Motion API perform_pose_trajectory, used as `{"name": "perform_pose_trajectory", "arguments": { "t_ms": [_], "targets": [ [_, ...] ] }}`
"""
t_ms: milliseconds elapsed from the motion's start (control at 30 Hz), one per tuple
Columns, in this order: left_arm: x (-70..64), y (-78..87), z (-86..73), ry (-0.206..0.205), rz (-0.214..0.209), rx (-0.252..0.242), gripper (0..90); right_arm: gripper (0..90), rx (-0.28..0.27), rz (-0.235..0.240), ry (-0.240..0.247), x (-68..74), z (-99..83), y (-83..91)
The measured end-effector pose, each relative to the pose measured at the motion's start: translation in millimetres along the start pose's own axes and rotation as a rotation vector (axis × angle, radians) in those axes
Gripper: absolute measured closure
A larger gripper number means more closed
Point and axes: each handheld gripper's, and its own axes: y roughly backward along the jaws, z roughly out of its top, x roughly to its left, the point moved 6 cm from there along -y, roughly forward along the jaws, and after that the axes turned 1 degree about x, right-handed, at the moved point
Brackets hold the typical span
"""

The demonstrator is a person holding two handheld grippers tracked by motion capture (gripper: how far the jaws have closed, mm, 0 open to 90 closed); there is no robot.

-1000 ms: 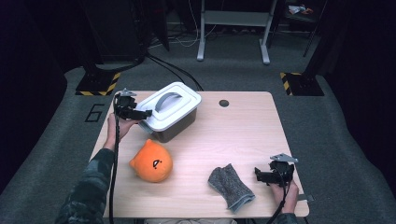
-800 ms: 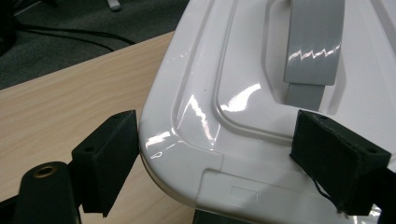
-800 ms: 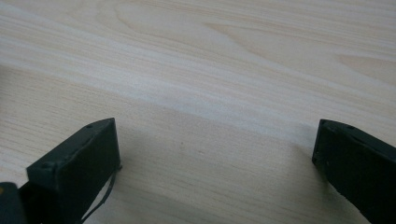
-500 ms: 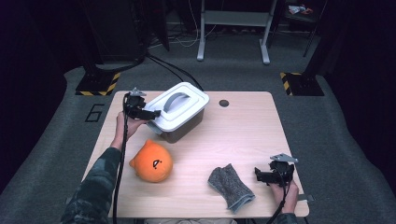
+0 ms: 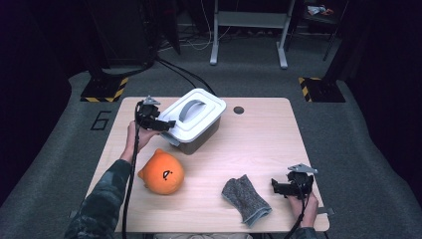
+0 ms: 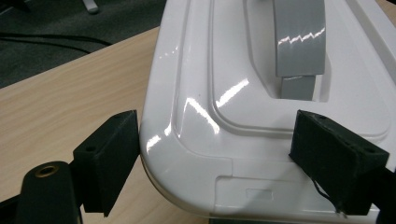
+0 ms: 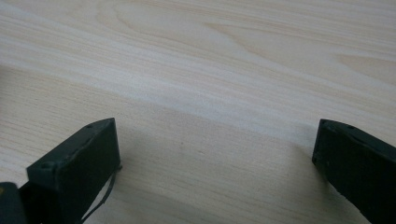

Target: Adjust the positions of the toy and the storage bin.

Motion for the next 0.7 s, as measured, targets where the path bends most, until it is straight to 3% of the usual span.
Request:
{"name": "perform_pose_trajectory", "arguments": {
  "t_ms": [700],
  "targets": [
    [-32.9,4.4,1.3,-0.043,-0.052,0.033,17.0,0.0,0.000,0.000,0.000,0.0,0.0,0.0]
  ]
}}
